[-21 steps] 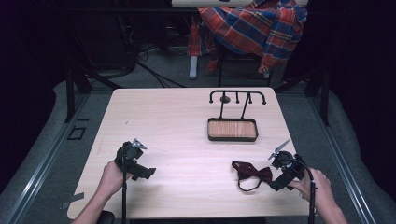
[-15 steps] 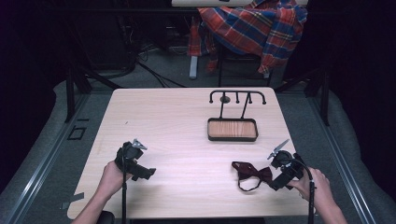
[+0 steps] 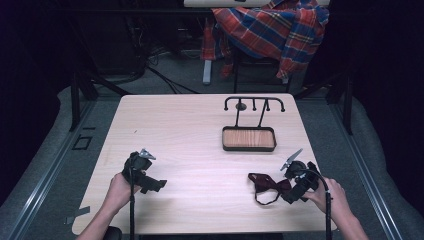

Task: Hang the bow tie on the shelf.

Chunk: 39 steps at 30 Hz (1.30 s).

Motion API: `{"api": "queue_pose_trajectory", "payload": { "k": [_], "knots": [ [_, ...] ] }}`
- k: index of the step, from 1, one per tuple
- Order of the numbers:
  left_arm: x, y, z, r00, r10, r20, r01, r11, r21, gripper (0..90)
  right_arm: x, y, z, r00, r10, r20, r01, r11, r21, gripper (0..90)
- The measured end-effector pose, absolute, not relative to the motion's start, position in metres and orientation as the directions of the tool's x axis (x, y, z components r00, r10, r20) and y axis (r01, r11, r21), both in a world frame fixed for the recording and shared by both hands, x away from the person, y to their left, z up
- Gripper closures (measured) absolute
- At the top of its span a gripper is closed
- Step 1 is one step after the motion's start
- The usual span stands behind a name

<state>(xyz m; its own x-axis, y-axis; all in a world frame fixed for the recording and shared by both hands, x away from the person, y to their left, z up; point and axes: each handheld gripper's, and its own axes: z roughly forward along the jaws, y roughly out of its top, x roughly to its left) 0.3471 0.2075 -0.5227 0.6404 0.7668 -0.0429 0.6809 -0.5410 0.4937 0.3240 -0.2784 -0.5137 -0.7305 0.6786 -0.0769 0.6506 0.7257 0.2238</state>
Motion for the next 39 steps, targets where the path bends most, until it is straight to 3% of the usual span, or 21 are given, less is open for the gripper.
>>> {"api": "queue_pose_trajectory", "payload": {
  "k": [3,4,9,13,17,21,27,29,30,37,39],
  "knots": [
    [0.347,0.207,-0.523,0.642,0.765,-0.048,0.679,-0.539,0.499,0.1,0.322,-0.273,-0.519,-0.751,0.654,-0.087,0.627,0.749,0.215,0.0],
    [0.347,0.206,-0.523,0.644,0.764,-0.042,0.676,-0.542,0.499,0.1,0.322,-0.268,-0.520,-0.780,0.615,-0.117,0.594,0.785,0.173,0.0],
    [0.345,0.206,-0.522,0.648,0.760,-0.036,0.668,-0.546,0.506,0.2,0.321,-0.262,-0.522,-0.785,0.613,-0.092,0.586,0.782,0.212,2.2],
    [0.346,0.204,-0.522,0.631,0.775,-0.015,0.677,-0.542,0.499,0.3,0.321,-0.256,-0.522,-0.805,0.583,-0.111,0.555,0.806,0.207,15.1],
    [0.345,0.203,-0.522,0.617,0.787,-0.004,0.687,-0.536,0.490,2.4,0.323,-0.252,-0.527,-0.811,0.572,-0.124,0.547,0.816,0.190,17.3],
    [0.343,0.202,-0.521,0.566,0.824,0.016,0.713,-0.499,0.493,15.3,0.323,-0.249,-0.529,-0.809,0.572,-0.135,0.544,0.816,0.195,25.7],
    [0.344,0.197,-0.521,0.476,0.877,0.066,0.760,-0.448,0.470,24.6,0.326,-0.247,-0.532,-0.789,0.594,-0.153,0.565,0.801,0.197,31.2],
    [0.347,0.197,-0.522,0.439,0.898,0.016,0.805,-0.401,0.438,24.7,0.326,-0.246,-0.532,-0.786,0.598,-0.158,0.565,0.798,0.212,33.5],
    [0.348,0.198,-0.524,0.446,0.895,-0.023,0.815,-0.396,0.422,19.9,0.326,-0.245,-0.532,-0.784,0.598,-0.163,0.565,0.798,0.210,34.4],
    [0.347,0.193,-0.524,0.426,0.904,-0.009,0.812,-0.379,0.444,22.4,0.328,-0.247,-0.534,-0.777,0.607,-0.165,0.575,0.792,0.205,39.7],
    [0.348,0.188,-0.524,0.425,0.905,0.034,0.806,-0.395,0.442,22.8,0.329,-0.247,-0.535,-0.775,0.609,-0.168,0.580,0.791,0.194,42.6]
  ]
}}
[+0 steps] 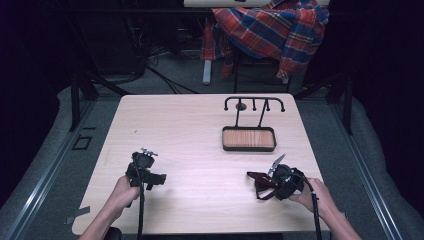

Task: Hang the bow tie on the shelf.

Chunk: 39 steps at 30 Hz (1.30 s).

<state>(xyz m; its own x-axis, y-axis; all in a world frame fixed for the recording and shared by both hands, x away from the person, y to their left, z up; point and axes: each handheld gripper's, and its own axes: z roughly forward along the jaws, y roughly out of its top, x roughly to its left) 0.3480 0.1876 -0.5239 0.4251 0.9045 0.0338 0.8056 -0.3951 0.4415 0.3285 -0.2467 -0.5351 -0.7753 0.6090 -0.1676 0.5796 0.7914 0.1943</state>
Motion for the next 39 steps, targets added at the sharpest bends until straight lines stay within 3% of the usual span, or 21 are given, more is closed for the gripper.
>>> {"api": "queue_pose_trajectory", "payload": {
  "k": [9,16,18,21,23,30,39],
  "knots": [
    [0.349,0.171,-0.523,0.474,0.870,0.139,0.769,-0.485,0.417,24.0,0.328,-0.246,-0.538,-0.769,0.617,-0.169,0.587,0.785,0.196,48.6],
    [0.342,0.177,-0.517,0.524,0.846,0.095,0.707,-0.494,0.506,23.1,0.327,-0.245,-0.536,-0.766,0.618,-0.175,0.588,0.785,0.196,49.0],
    [0.339,0.180,-0.516,0.510,0.853,0.110,0.690,-0.482,0.540,23.0,0.327,-0.245,-0.537,-0.765,0.619,-0.176,0.590,0.784,0.193,50.5],
    [0.334,0.192,-0.511,0.487,0.872,0.049,0.667,-0.407,0.624,22.1,0.327,-0.245,-0.537,-0.763,0.620,-0.183,0.591,0.784,0.189,56.9],
    [0.334,0.199,-0.508,0.489,0.872,-0.004,0.674,-0.375,0.636,22.1,0.326,-0.245,-0.537,-0.762,0.622,-0.181,0.592,0.782,0.194,58.1],
    [0.331,0.207,-0.503,0.498,0.867,-0.030,0.645,-0.347,0.680,27.2,0.326,-0.244,-0.538,-0.759,0.625,-0.181,0.596,0.779,0.193,66.1],
    [0.330,0.209,-0.500,0.472,0.882,-0.009,0.626,-0.328,0.707,29.3,0.324,-0.241,-0.537,-0.750,0.625,-0.218,0.597,0.781,0.186,71.8]
  ]
}}
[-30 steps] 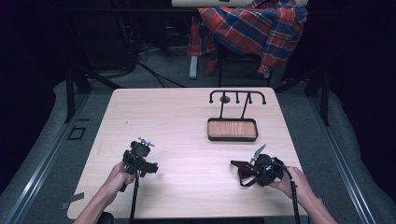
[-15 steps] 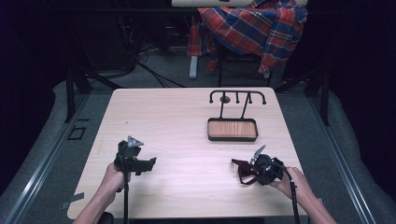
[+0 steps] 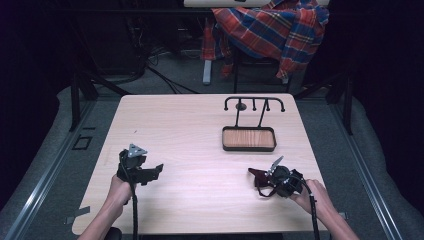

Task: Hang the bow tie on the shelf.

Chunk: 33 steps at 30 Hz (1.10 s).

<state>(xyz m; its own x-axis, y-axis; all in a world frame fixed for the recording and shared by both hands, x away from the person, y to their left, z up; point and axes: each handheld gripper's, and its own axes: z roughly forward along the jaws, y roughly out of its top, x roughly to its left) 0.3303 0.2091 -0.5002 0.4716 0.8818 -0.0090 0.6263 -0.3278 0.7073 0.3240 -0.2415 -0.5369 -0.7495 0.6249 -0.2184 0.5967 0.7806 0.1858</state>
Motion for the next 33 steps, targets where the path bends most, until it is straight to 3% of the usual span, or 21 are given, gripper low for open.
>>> {"api": "queue_pose_trajectory", "payload": {
  "k": [7,10,13,30,33],
  "knots": [
    [0.330,0.208,-0.499,0.491,0.871,-0.007,0.627,-0.347,0.697,28.8,0.322,-0.241,-0.532,-0.741,0.626,-0.243,0.587,0.779,0.219,72.0],
    [0.330,0.206,-0.502,0.490,0.871,0.037,0.621,-0.378,0.687,27.5,0.322,-0.242,-0.529,-0.736,0.633,-0.242,0.589,0.774,0.233,72.0],
    [0.330,0.206,-0.503,0.488,0.872,0.040,0.621,-0.379,0.686,26.7,0.322,-0.242,-0.527,-0.741,0.622,-0.254,0.582,0.783,0.220,72.0],
    [0.332,0.208,-0.505,0.478,0.878,0.036,0.645,-0.379,0.664,24.5,0.319,-0.250,-0.509,-0.658,0.696,-0.286,0.600,0.715,0.360,72.0],
    [0.332,0.208,-0.505,0.477,0.878,0.033,0.648,-0.377,0.662,24.4,0.320,-0.251,-0.507,-0.656,0.693,-0.300,0.603,0.720,0.343,72.0]
  ]
}}
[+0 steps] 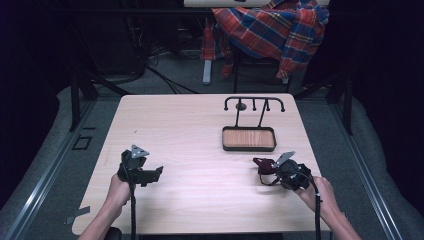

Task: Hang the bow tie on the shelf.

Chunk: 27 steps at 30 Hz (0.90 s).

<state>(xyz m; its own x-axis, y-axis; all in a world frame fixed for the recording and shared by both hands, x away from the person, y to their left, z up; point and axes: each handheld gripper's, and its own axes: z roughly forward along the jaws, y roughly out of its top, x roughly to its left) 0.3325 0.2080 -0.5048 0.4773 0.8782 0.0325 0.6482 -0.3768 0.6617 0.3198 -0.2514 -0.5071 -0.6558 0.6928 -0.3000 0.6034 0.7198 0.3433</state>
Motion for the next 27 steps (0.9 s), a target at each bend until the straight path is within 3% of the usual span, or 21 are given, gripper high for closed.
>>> {"api": "queue_pose_trajectory", "payload": {
  "k": [17,27],
  "knots": [
    [0.332,0.216,-0.507,0.445,0.895,0.002,0.678,-0.339,0.652,15.9,0.330,-0.258,-0.500,-0.616,0.729,-0.299,0.616,0.682,0.394,72.0],
    [0.331,0.217,-0.506,0.435,0.901,0.002,0.687,-0.333,0.645,15.8,0.332,-0.261,-0.495,-0.580,0.755,-0.307,0.622,0.653,0.431,72.0]
  ]
}}
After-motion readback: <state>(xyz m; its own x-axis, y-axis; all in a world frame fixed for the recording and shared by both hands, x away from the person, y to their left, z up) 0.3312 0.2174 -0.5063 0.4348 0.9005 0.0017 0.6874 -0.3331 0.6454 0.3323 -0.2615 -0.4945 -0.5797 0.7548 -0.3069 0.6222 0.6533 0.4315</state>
